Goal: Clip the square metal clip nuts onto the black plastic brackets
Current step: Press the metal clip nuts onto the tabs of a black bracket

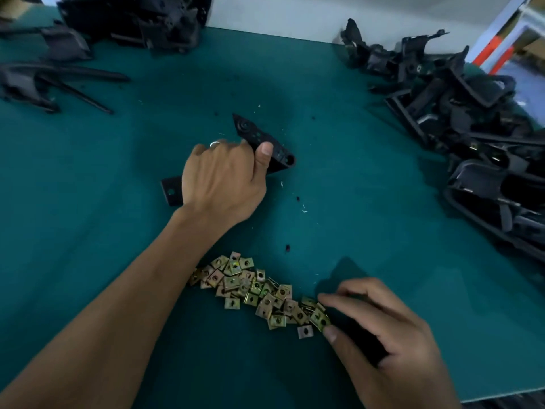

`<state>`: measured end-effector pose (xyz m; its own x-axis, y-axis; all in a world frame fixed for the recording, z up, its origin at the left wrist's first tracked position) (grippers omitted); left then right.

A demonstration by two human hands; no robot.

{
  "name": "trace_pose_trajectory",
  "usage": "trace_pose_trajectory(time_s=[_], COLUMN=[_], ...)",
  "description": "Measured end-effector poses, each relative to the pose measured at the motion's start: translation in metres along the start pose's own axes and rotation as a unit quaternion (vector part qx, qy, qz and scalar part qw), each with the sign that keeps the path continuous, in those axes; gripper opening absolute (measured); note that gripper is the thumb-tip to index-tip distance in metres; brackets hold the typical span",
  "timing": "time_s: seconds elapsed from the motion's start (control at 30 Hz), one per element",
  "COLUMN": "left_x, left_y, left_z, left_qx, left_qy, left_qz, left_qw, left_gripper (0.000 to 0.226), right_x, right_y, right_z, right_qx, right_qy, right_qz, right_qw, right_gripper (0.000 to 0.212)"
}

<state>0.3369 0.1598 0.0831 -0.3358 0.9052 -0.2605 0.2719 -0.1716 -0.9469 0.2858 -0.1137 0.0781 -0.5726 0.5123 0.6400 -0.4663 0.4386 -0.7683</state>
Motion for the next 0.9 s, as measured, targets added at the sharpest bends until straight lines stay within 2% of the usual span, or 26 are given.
trace_pose_trajectory(time_s=[0.13, 0.23, 0.43, 0.57, 0.67, 0.8, 0.9], left_x=[0.0, 0.003, 0.006, 0.008, 0.009, 0.013, 0.016], left_y=[0.002, 0.005, 0.003, 0.0, 0.001, -0.001, -0.001], left_z=[-0.001, -0.003, -0.002, -0.001, 0.0, -0.001, -0.002], left_qx=[-0.013, -0.013, -0.034, -0.036, -0.034, -0.025, -0.017], left_qy=[0.018, 0.032, 0.046, 0.052, 0.055, 0.055, 0.061], left_qz=[-0.029, -0.039, -0.04, -0.021, 0.0, 0.023, 0.033], left_qw=[0.999, 0.999, 0.998, 0.998, 0.998, 0.998, 0.997], left_gripper=[0.054, 0.057, 0.06, 0.059, 0.057, 0.054, 0.056], right_x=[0.004, 0.003, -0.008, -0.01, -0.013, -0.011, -0.016], right_y=[-0.003, -0.003, -0.008, -0.01, -0.014, -0.017, -0.019], right_z=[-0.009, -0.015, -0.025, -0.031, -0.036, -0.045, -0.057], right_qx=[0.04, 0.041, 0.007, 0.03, 0.048, 0.072, 0.06], right_qy=[0.001, -0.005, -0.026, -0.028, -0.027, -0.033, -0.01], right_qz=[0.007, 0.009, -0.079, -0.124, -0.219, -0.291, -0.357], right_qw=[0.999, 0.999, 0.996, 0.991, 0.974, 0.953, 0.932], right_gripper=[0.025, 0.017, 0.019, 0.016, 0.033, 0.011, 0.017])
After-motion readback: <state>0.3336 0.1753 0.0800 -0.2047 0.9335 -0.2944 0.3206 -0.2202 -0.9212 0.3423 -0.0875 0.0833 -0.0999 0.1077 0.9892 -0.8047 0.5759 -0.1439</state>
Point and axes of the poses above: each hand's wrist, its own z-axis away from the middle knuckle, its own y-axis out of the palm, x = y × z, the point moved 4 cm from there along -z, towards the middle knuckle, and after that the axes turned 15 degrees about x, right-handed, at the moved point
